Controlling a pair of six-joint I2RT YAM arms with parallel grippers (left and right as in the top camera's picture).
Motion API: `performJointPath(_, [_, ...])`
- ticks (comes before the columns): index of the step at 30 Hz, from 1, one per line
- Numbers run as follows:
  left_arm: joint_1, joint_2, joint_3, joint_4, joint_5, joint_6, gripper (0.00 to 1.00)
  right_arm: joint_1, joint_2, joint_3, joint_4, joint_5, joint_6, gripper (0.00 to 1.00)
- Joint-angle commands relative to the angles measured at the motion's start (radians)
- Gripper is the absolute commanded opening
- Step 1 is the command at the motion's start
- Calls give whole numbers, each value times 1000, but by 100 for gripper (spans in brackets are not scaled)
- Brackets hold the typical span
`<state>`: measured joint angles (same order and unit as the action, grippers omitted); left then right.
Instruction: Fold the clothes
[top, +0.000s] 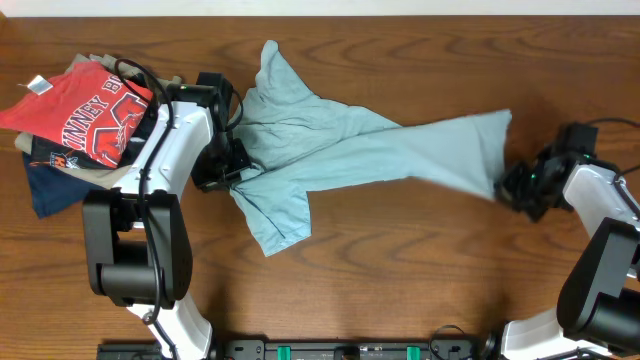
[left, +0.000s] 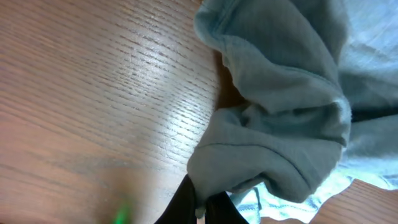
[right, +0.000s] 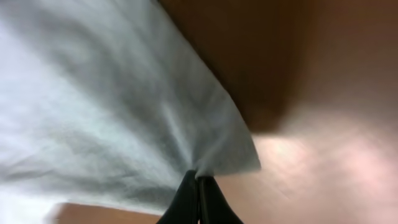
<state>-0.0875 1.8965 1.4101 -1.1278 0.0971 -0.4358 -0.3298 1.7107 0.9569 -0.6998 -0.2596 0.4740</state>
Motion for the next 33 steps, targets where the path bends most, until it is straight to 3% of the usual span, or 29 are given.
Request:
performJointPath(1, [3,-2,0,-16,-19,17,6,-13,-18,4,-69,239,-68,1])
performJointPath(7, [3,-2,0,-18,-19,16,6,-37,-18,4,-129,474,-29,1])
performJointPath(15, [3,-2,0,-15,-19,16,6,-43,-18,3,-105,434,-52,1])
performJointPath(18, [3,-2,0,-15,-19,16,6,-43,-18,3,-110,393,-72,13])
performJointPath(25, [3,-2,0,-18,-19,16,6,-43,-18,3,-117,389,-72,13])
performJointPath(27, [3,-2,0,-19,-19,16,6,-43,-18,3,-127,375,-72,33])
performJointPath(30, [3,-2,0,-19,-19,16,6,-43,-18,3,-170,341,-72,36])
performJointPath(33, [3,-2,0,-18,-19,16,6,-43,-18,3,-219,329,-71,50])
